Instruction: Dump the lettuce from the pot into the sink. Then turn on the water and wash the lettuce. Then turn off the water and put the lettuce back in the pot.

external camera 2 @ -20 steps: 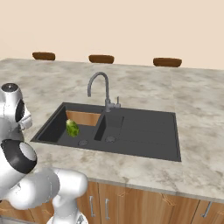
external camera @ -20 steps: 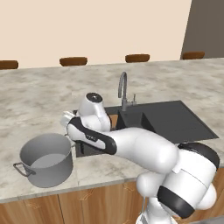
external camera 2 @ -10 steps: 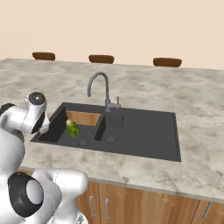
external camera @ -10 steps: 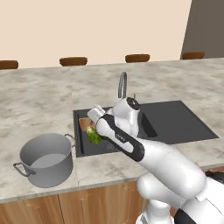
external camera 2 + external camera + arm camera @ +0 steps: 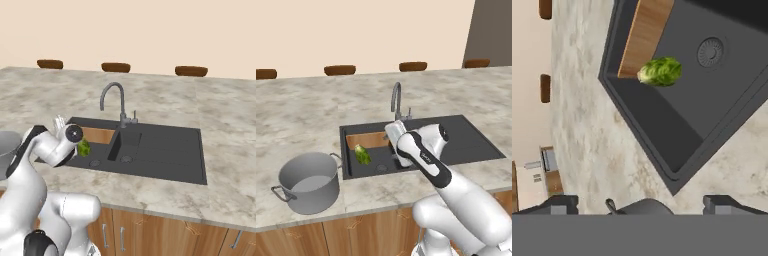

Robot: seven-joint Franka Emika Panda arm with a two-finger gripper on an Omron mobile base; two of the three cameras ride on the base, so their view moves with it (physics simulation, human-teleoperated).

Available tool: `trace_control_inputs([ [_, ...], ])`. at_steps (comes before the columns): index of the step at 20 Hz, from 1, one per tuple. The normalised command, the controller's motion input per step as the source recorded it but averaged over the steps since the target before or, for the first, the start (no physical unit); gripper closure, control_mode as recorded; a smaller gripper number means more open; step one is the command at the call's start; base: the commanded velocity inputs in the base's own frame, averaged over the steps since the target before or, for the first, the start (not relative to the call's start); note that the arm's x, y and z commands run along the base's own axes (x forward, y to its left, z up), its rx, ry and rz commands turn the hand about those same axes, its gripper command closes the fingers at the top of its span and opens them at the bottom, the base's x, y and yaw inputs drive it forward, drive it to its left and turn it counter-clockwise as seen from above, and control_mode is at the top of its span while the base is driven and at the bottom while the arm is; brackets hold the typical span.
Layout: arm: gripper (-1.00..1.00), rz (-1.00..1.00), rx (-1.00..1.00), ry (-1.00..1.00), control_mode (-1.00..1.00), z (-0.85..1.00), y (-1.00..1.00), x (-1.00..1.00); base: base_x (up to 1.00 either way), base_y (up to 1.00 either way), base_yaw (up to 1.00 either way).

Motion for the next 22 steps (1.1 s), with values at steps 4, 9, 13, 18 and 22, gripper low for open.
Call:
trace_control_inputs([
  [4, -1.00, -0.07, 0.29, 0.00, -1.00, 0.31, -0.84, 0.01, 0.00, 0.00, 0.00],
  [9, -1.00, -0.06, 0.27, 0.04, -1.00, 0.38, -0.77, 0.08, 0.00, 0.00, 0.00],
  [13, -1.00, -0.03, 0.18, 0.11, -1.00, 0.37, -0.58, 0.24, 0.00, 0.00, 0.00],
  [18, -1.00, -0.01, 0.11, 0.18, -1.00, 0.31, -0.44, 0.28, 0.00, 0.00, 0.00],
  [22, -1.00, 0.00, 0.03, 0.12, -1.00, 0.09, -0.43, 0.17, 0.00, 0.00, 0.00],
])
